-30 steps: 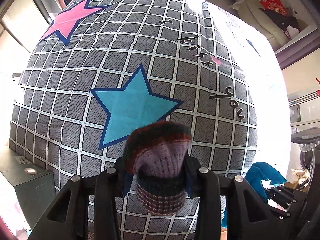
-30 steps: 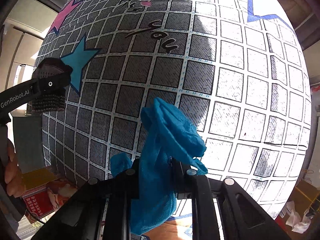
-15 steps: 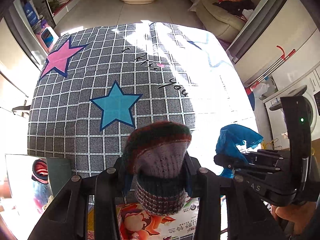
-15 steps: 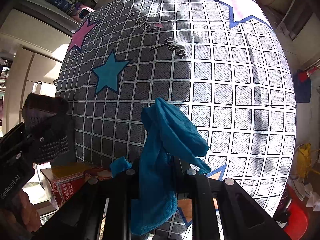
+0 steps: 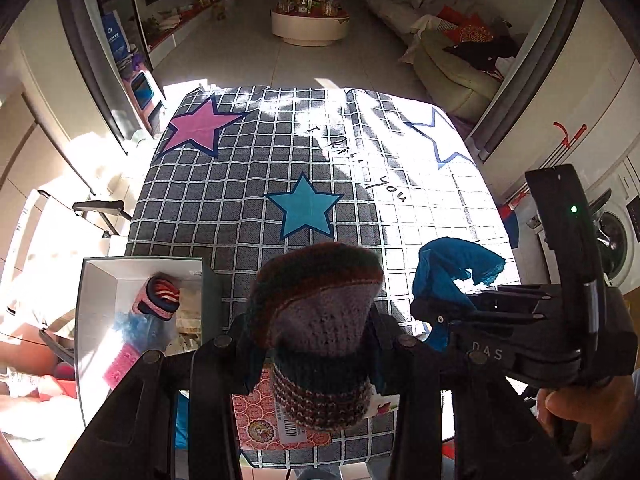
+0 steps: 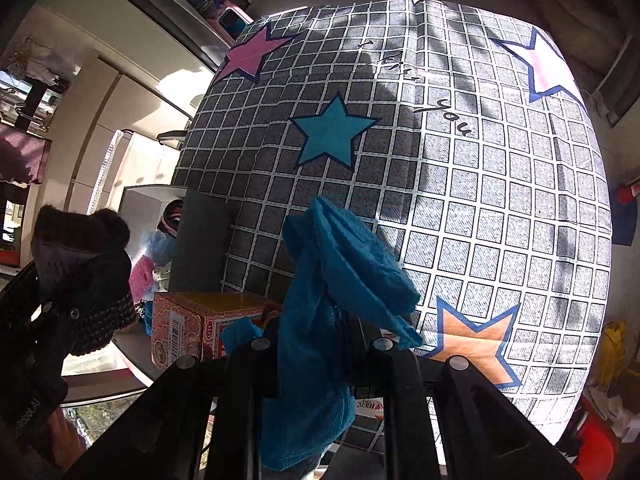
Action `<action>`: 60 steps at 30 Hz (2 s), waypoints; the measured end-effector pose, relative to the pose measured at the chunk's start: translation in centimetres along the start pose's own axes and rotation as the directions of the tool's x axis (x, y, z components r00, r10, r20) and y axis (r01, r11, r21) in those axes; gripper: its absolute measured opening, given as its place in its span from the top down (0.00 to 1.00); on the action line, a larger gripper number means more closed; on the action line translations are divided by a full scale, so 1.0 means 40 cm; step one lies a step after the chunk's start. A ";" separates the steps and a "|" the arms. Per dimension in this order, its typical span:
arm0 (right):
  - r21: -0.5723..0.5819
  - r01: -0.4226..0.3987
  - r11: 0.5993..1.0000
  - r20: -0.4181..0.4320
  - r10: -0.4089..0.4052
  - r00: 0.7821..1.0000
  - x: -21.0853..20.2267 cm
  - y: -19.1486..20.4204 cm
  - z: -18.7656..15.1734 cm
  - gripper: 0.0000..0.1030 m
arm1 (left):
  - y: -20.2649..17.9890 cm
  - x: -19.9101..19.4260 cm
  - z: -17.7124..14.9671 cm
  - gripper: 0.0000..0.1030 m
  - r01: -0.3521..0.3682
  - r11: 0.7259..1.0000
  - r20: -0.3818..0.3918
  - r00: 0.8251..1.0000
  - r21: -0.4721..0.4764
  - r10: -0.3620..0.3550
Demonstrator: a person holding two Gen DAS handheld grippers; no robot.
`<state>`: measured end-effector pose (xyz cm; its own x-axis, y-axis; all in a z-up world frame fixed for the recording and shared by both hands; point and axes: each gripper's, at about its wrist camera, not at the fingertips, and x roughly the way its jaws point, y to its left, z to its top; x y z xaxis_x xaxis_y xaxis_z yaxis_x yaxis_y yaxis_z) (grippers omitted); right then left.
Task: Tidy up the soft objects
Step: 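Carry the crocheted piece and blue cloth in both tools over the white box, then lower the crocheted piece and blue cloth into the box with both tools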
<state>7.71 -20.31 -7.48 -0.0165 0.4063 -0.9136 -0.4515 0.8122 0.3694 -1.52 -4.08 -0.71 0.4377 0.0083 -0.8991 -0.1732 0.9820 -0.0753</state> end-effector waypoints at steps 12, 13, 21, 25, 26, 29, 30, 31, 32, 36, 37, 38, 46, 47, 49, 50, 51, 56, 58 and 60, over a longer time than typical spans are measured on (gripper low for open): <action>-0.219 -0.064 0.974 -0.034 0.058 0.998 0.048 0.294 -0.020 0.82 | 0.244 -0.061 -0.180 0.58 -0.178 0.973 -0.032 0.984 -0.150 0.175; -0.238 -0.068 0.969 -0.042 0.060 0.997 0.055 0.316 -0.022 0.82 | 0.261 -0.060 -0.196 0.58 -0.188 0.968 -0.040 0.982 -0.165 0.184; -0.398 -0.084 0.914 -0.086 0.054 0.995 0.101 0.494 -0.016 0.82 | 0.353 -0.064 -0.283 0.58 -0.247 0.930 -0.084 0.969 -0.271 0.233; -0.460 -0.085 0.884 -0.095 0.046 0.994 0.117 0.563 -0.005 0.82 | 0.385 -0.068 -0.304 0.58 -0.262 0.913 -0.092 0.965 -0.314 0.245; -0.474 -0.083 0.877 -0.096 0.042 0.994 0.119 0.578 -0.005 0.82 | 0.392 -0.068 -0.308 0.58 -0.265 0.909 -0.095 0.964 -0.323 0.248; -0.506 -0.079 0.859 -0.103 0.031 0.994 0.129 0.613 -0.002 0.82 | 0.405 -0.060 -0.314 0.58 -0.270 0.900 -0.107 0.963 -0.341 0.248; -0.512 -0.078 0.855 -0.106 0.028 0.994 0.133 0.623 -0.001 0.82 | 0.408 -0.057 -0.316 0.58 -0.271 0.899 -0.111 0.962 -0.344 0.248; -0.517 -0.078 0.852 -0.108 0.025 0.994 0.136 0.630 0.000 0.82 | 0.411 -0.053 -0.318 0.58 -0.272 0.898 -0.115 0.962 -0.347 0.248; -0.521 -0.078 0.850 -0.111 0.023 0.994 0.140 0.635 0.002 0.82 | 0.413 -0.050 -0.319 0.58 -0.274 0.896 -0.119 0.962 -0.349 0.248; -0.534 -0.076 0.842 -0.117 0.015 0.993 0.150 0.652 0.008 0.82 | 0.424 -0.040 -0.324 0.57 -0.275 0.890 -0.129 0.961 -0.363 0.244; -0.536 -0.075 0.841 -0.119 0.013 0.993 0.153 0.655 0.009 0.82 | 0.428 -0.038 -0.325 0.57 -0.274 0.889 -0.132 0.961 -0.367 0.242; -0.538 -0.075 0.839 -0.119 0.012 0.993 0.154 0.659 0.010 0.82 | 0.432 -0.035 -0.325 0.57 -0.275 0.888 -0.133 0.961 -0.369 0.242; -0.554 -0.072 0.829 -0.130 0.000 0.992 0.169 0.679 0.015 0.82 | 0.438 -0.016 -0.316 0.57 -0.269 0.890 -0.145 0.962 -0.367 0.231; -0.555 -0.071 0.829 -0.130 -0.002 0.992 0.171 0.680 0.016 0.82 | 0.439 -0.014 -0.315 0.57 -0.269 0.891 -0.145 0.962 -0.366 0.231; -0.555 -0.069 0.829 -0.130 -0.004 0.992 0.174 0.681 0.020 0.82 | 0.441 -0.011 -0.313 0.57 -0.267 0.892 -0.147 0.963 -0.365 0.228; -0.555 -0.068 0.829 -0.130 -0.005 0.991 0.177 0.682 0.024 0.82 | 0.442 -0.010 -0.312 0.57 -0.266 0.892 -0.147 0.963 -0.365 0.227; -0.555 -0.068 0.829 -0.130 -0.006 0.991 0.178 0.683 0.024 0.82 | 0.444 -0.009 -0.311 0.57 -0.267 0.892 -0.148 0.962 -0.365 0.228; -0.556 -0.067 0.828 -0.130 -0.007 0.991 0.181 0.684 0.028 0.82 | 0.452 -0.004 -0.307 0.57 -0.272 0.890 -0.156 0.961 -0.367 0.229; -0.555 -0.067 0.829 -0.132 -0.008 0.991 0.184 0.684 0.032 0.82 | 0.455 -0.002 -0.305 0.57 -0.272 0.890 -0.157 0.961 -0.367 0.229; -0.556 -0.067 0.829 -0.134 -0.010 0.991 0.188 0.680 0.039 0.82 | 0.454 -0.002 -0.306 0.57 -0.273 0.890 -0.157 0.960 -0.366 0.230</action>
<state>-3.33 5.50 -4.04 -0.1317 0.3385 -0.9317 -0.8688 0.4132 0.2729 -15.51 11.45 -7.27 0.2418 0.2046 -0.9485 -0.5967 0.8022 0.0209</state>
